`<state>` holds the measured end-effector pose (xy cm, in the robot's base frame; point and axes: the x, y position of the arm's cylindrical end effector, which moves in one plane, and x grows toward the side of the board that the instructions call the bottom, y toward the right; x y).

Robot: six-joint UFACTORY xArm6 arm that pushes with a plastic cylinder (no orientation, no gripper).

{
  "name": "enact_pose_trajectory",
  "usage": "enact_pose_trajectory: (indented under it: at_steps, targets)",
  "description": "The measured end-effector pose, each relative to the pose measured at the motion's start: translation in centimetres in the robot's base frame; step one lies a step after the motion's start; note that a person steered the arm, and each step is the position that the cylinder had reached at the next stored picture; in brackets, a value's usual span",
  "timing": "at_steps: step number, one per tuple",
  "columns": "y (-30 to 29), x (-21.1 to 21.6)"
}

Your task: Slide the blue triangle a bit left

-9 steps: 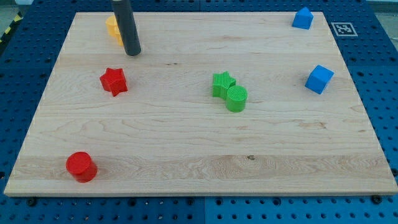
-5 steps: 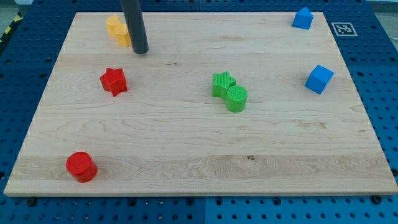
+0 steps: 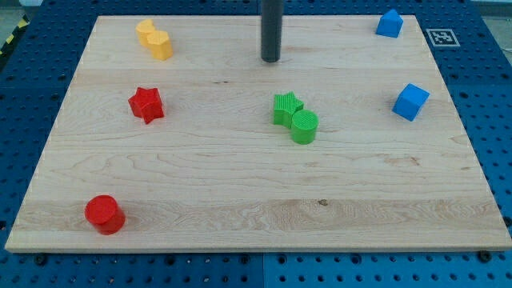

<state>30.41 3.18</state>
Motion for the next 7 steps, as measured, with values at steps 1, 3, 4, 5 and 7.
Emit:
enact_pose_trajectory:
  at_steps: [1,3,4,5,7]
  targets:
    - [1.8,-0.1]
    - [8.2,-0.1]
    - [10.7,-0.1]
    - [14.9,-0.1]
    - [24.7,-0.5]
